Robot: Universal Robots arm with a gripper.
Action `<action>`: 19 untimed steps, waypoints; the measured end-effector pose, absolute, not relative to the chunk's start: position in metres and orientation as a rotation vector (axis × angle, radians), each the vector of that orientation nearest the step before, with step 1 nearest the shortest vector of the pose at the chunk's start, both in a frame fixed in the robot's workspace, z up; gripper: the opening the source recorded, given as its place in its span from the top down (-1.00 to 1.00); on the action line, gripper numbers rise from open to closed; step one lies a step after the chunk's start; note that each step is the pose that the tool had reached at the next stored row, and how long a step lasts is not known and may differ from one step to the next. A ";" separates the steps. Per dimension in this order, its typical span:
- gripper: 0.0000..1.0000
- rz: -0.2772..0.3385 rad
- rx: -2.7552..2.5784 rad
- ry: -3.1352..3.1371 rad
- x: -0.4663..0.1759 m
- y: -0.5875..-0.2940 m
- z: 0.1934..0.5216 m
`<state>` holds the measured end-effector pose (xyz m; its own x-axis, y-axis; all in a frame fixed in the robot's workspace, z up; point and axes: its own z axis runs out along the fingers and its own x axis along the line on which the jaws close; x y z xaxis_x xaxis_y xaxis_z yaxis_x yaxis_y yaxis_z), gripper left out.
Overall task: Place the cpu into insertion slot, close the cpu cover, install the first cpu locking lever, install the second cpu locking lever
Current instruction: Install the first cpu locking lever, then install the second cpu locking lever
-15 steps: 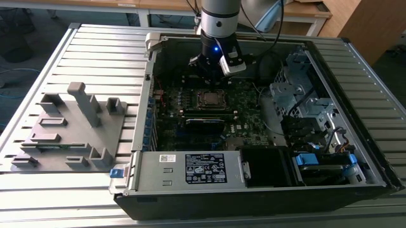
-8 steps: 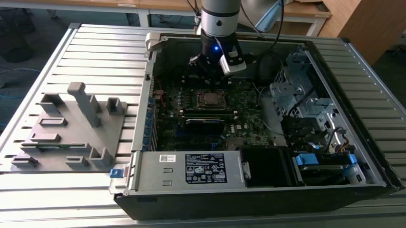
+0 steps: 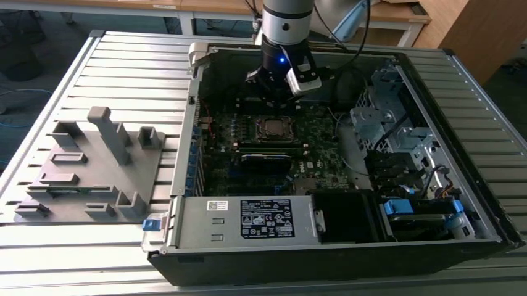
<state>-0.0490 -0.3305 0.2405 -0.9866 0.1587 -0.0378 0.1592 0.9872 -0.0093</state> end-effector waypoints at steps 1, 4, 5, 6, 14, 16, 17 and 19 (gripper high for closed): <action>0.80 -0.019 0.248 3.095 -0.048 -0.331 0.241; 0.80 -0.019 0.248 3.095 -0.046 -0.332 0.241; 0.80 -0.019 0.248 3.095 -0.045 -0.333 0.241; 0.80 -0.019 0.248 3.095 -0.046 -0.333 0.240; 0.80 -0.019 0.248 3.095 -0.046 -0.346 0.241; 0.80 -0.019 0.248 3.095 -0.046 -0.346 0.242; 0.80 -0.019 0.248 3.095 -0.046 -0.346 0.243; 0.80 -0.019 0.248 3.095 -0.046 -0.346 0.244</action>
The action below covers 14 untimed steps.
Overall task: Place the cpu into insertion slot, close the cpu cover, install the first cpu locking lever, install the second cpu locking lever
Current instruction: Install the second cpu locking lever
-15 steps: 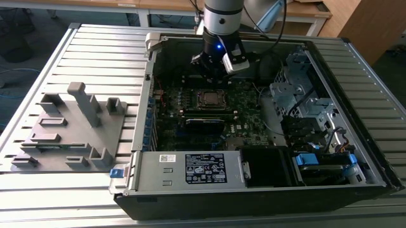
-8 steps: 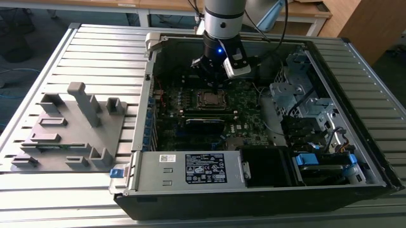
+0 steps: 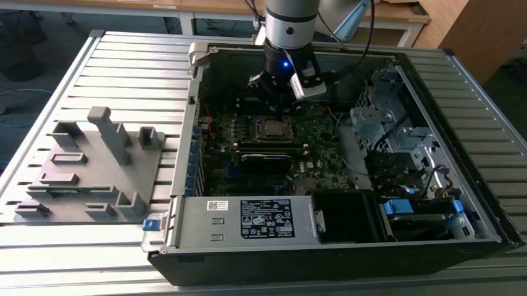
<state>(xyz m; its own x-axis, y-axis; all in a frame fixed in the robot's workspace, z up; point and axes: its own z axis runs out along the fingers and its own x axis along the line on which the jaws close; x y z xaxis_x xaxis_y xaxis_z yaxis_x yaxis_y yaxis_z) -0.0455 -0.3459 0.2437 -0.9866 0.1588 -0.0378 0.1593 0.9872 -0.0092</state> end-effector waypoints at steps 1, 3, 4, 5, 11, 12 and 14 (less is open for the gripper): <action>0.80 -0.019 0.248 3.095 -0.046 -0.346 0.244; 0.80 -0.019 0.248 3.095 -0.046 -0.346 0.246; 0.80 -0.019 0.248 3.095 -0.046 -0.346 0.246; 0.80 -0.019 0.248 3.095 -0.046 -0.346 0.247; 0.80 -0.019 0.248 3.095 -0.046 -0.346 0.248; 0.80 -0.019 0.248 3.095 -0.046 -0.346 0.248; 0.80 -0.019 0.248 3.095 -0.045 -0.346 0.248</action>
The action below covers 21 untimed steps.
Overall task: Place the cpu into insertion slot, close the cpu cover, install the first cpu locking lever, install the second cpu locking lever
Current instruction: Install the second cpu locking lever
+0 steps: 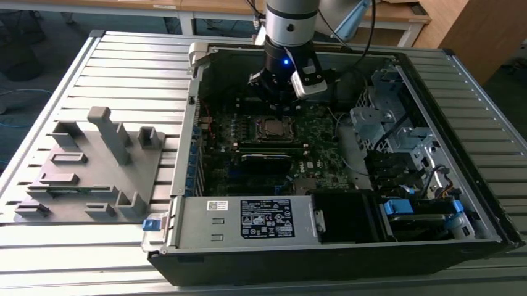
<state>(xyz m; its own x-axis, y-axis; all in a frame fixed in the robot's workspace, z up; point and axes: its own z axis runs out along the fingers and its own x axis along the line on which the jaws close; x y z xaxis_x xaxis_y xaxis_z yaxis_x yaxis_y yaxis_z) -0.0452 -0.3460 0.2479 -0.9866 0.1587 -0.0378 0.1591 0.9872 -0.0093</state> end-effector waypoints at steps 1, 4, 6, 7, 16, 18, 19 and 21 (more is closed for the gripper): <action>0.80 -0.019 0.247 3.095 -0.045 -0.346 0.248; 0.80 -0.019 0.248 3.095 -0.045 -0.346 0.248; 0.80 -0.019 0.248 3.095 -0.044 -0.346 0.248; 0.80 -0.019 0.248 3.095 -0.044 -0.346 0.248; 0.80 -0.019 0.248 3.095 -0.044 -0.351 0.248; 0.80 -0.019 0.248 3.095 -0.043 -0.353 0.248; 0.80 -0.019 0.248 3.095 -0.043 -0.354 0.248; 0.80 -0.019 0.248 3.095 -0.043 -0.356 0.248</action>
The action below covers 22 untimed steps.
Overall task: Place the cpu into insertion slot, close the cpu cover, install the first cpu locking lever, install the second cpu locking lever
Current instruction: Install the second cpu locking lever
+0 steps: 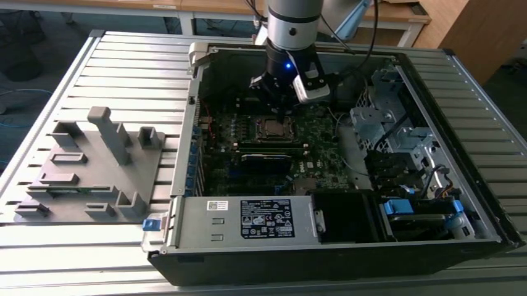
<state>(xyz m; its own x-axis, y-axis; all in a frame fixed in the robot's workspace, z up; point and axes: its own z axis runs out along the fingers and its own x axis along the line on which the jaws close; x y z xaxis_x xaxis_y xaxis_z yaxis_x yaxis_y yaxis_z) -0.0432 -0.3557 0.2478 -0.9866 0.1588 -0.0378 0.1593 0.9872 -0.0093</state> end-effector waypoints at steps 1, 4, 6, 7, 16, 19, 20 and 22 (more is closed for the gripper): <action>0.80 -0.019 0.248 3.095 -0.043 -0.356 0.248; 0.80 -0.019 0.248 3.095 -0.043 -0.357 0.248; 0.80 -0.019 0.248 3.095 -0.043 -0.358 0.248; 0.80 -0.019 0.248 3.095 -0.043 -0.358 0.248; 0.80 -0.019 0.248 3.095 -0.042 -0.363 0.248; 0.80 -0.019 0.248 3.095 -0.042 -0.365 0.247; 0.80 -0.019 0.248 3.095 -0.043 -0.366 0.247; 0.80 -0.019 0.248 3.094 -0.043 -0.369 0.247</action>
<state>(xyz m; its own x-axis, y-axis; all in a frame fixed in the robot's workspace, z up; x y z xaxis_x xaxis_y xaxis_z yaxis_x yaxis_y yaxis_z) -0.0427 -0.3686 0.2465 -0.9866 0.1588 -0.0382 0.1593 0.9872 -0.0092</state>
